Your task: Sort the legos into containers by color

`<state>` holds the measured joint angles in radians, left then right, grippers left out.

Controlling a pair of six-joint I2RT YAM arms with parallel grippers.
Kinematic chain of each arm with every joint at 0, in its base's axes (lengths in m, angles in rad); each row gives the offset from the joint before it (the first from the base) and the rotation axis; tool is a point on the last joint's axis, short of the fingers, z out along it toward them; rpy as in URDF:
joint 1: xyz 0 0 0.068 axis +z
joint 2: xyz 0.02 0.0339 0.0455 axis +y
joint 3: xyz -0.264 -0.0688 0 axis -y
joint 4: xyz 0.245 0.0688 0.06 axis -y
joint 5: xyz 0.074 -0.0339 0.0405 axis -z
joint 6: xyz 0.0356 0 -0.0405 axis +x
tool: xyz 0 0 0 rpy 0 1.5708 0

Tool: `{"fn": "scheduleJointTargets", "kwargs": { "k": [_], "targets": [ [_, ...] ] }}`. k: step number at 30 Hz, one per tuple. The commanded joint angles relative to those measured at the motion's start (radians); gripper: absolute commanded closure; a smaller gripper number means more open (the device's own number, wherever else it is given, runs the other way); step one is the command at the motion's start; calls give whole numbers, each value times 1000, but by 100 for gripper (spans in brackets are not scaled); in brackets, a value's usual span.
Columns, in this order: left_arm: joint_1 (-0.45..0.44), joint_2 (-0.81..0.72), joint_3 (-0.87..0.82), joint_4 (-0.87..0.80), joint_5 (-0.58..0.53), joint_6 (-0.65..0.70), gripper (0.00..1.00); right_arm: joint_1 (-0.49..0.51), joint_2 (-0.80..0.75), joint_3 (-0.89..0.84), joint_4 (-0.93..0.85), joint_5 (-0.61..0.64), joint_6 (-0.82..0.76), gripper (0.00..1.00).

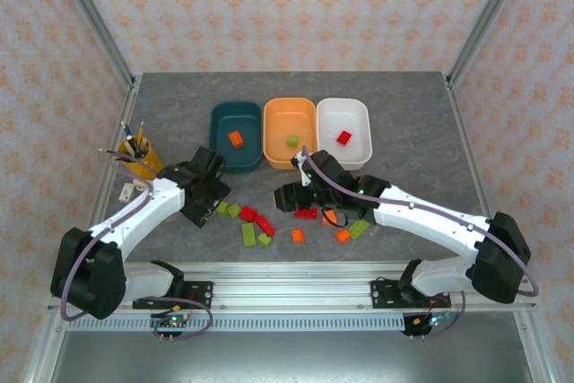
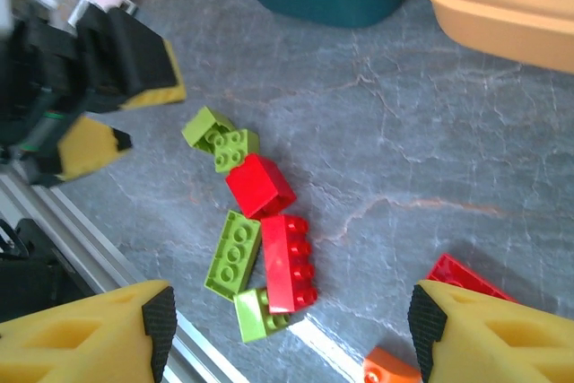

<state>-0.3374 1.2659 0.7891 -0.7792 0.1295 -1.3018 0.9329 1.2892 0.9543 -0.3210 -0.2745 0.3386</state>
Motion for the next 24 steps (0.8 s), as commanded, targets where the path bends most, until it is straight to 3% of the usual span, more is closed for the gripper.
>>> {"fn": "scheduleJointTargets", "kwargs": {
  "k": [1, 10, 16, 24],
  "targets": [
    [5, 41, -21, 78, -14, -138, 20, 0, -25, 4, 54, -4, -16, 29],
    [5, 182, -30, 174, 35, -174, 27, 1, -13, -14, 71, -41, 5, 29],
    [4, 206, -42, 189, 39, -191, 51, 1, 5, 1, 61, -35, 5, 29],
    [3, 171, -17, 117, -4, -165, 63, -1, 14, 19, 41, -9, 17, 29]
  ]
}}
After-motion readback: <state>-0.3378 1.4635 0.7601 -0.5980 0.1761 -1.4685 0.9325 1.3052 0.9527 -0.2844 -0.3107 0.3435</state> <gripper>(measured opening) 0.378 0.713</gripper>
